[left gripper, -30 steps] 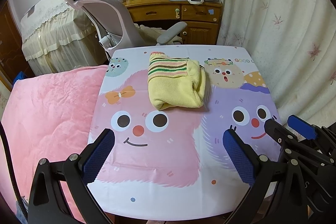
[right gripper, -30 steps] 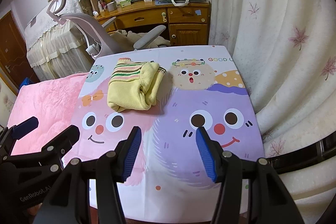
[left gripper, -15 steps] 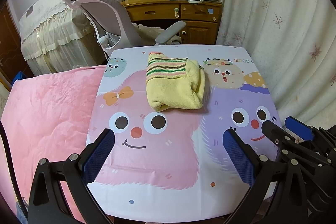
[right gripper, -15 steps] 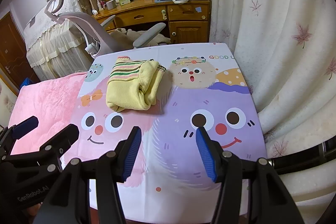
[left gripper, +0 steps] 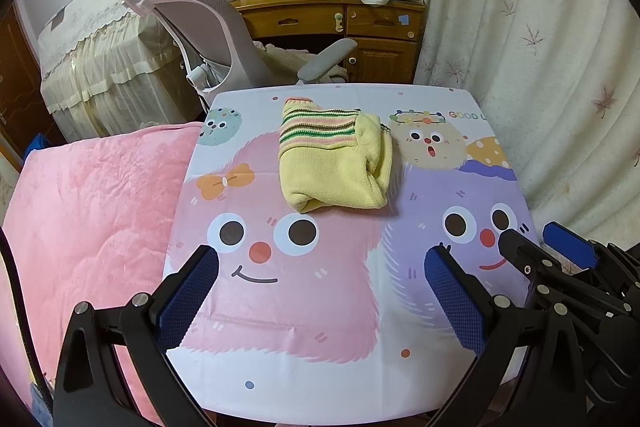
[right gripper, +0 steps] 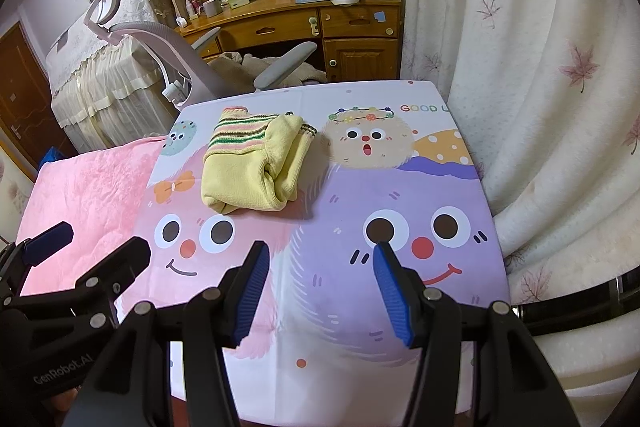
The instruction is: Fold large clothes
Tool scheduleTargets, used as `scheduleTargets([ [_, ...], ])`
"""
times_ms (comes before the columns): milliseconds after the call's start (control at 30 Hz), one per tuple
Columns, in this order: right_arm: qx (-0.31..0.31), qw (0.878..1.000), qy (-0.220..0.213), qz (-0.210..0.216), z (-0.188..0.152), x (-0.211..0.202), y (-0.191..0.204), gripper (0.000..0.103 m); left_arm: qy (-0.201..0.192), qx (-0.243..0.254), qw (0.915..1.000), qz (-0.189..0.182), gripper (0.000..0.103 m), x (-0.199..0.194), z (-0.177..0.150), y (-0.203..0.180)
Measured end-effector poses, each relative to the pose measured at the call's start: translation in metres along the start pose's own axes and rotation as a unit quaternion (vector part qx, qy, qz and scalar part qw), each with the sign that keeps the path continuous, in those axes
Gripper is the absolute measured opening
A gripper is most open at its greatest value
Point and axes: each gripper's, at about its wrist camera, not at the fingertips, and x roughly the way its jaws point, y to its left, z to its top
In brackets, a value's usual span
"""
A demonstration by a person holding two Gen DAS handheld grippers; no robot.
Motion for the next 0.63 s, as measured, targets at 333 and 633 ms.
scheduleTargets([
  [333,0.001,1.000,0.002,0.001,-0.0006,0.0005,-0.0008,0.055,0.006,-0.005,1.0000,-0.003,0.102,0.0001,-0.0061,0.0016],
  [633,0.000,1.000,0.002,0.001,-0.0007,0.0007,-0.0022,0.055,0.008,-0.005,0.9999,-0.004,0.102,-0.0006,-0.0072,0.0002],
])
